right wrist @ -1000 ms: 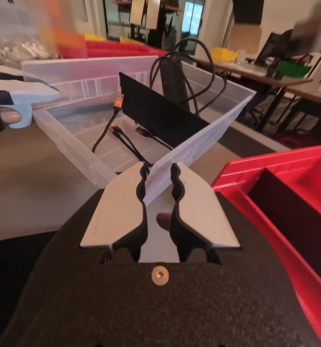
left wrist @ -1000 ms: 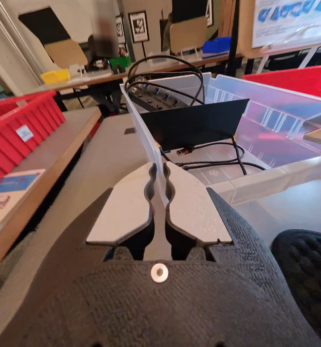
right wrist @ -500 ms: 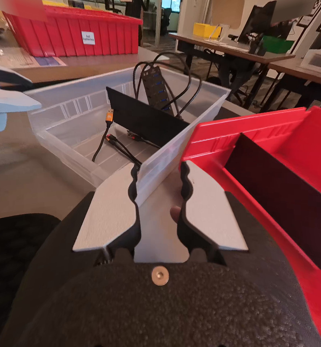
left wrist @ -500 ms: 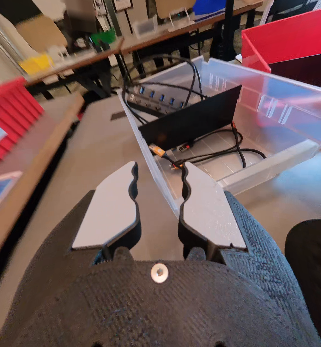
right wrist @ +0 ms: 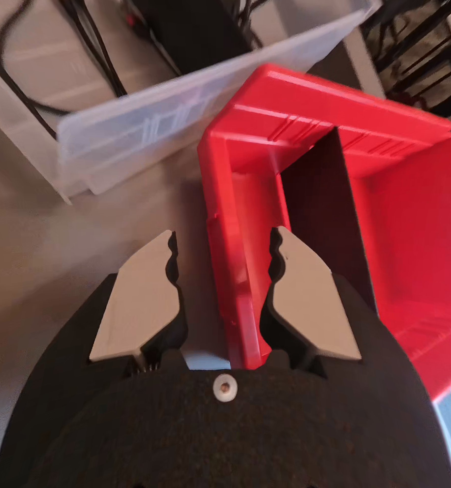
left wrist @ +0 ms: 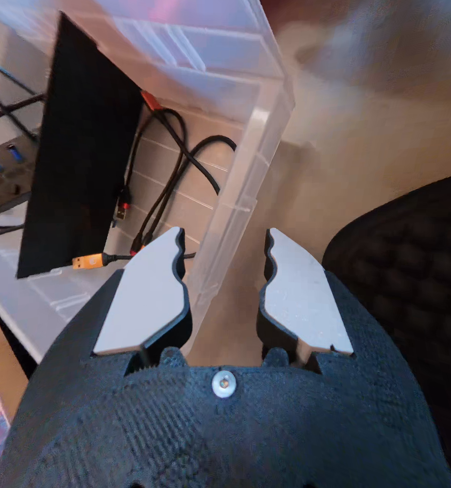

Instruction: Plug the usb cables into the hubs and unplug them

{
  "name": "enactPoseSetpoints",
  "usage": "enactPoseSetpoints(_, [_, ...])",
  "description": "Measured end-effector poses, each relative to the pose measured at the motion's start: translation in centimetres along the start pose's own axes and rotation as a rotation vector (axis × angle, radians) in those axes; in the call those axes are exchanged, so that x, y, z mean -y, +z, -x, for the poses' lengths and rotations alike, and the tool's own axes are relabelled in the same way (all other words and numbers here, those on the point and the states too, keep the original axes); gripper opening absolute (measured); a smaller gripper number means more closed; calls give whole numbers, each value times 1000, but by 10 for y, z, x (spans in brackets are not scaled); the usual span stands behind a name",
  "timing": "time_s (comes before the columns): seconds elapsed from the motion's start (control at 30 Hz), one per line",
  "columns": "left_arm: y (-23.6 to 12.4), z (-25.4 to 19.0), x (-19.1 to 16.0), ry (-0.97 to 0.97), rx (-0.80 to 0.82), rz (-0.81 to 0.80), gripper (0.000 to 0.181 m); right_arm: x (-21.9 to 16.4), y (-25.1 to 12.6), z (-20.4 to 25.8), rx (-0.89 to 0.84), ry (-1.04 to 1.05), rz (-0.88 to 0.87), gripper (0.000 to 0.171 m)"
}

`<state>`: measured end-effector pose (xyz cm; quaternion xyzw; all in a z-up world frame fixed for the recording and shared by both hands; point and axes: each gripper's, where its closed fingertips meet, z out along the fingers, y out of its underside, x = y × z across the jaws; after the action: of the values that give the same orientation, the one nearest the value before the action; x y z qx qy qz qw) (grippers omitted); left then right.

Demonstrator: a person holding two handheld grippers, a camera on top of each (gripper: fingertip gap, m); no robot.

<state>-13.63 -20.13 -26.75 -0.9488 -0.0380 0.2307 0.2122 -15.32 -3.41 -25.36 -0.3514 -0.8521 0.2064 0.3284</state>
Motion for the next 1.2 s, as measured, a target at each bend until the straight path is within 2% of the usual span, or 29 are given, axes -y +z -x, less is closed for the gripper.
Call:
enactPoseSetpoints(0.03, [7,0,0,25,0,18,57,-8,7,1,0,-17,54,66])
enactPoseSetpoints(0.1, [20,3,-2,61,2,51,52,-27,16,-4,-33,-61,165,51])
enactPoseSetpoints(0.17, [26,4,-1,105,-9,54,44,-38,15,-9,-61,-122,193,37])
enactPoseSetpoints(0.33, [26,0,3,218,31,21,34,-77,-32,7,-10,-105,170,34])
enactPoseSetpoints(0.53, [14,-24,8,218,75,-96,33,-179,-125,14,-120,-125,186,33])
enactPoseSetpoints(0.67, [17,-22,13,234,96,-125,33,-237,-157,-7,-185,-147,236,32])
enactPoseSetpoints(0.8, [33,0,22,233,104,-121,34,-266,-158,-47,-188,-153,246,31])
enactPoseSetpoints(1.03, [73,61,42,195,143,-125,35,-288,-127,-128,-213,-144,247,32])
enactPoseSetpoints(1.13, [77,69,43,175,153,-119,36,-288,-125,-140,-231,-148,225,32])
enactPoseSetpoints(1.2, [75,71,43,114,175,-130,44,-278,-132,-140,-254,-114,158,38])
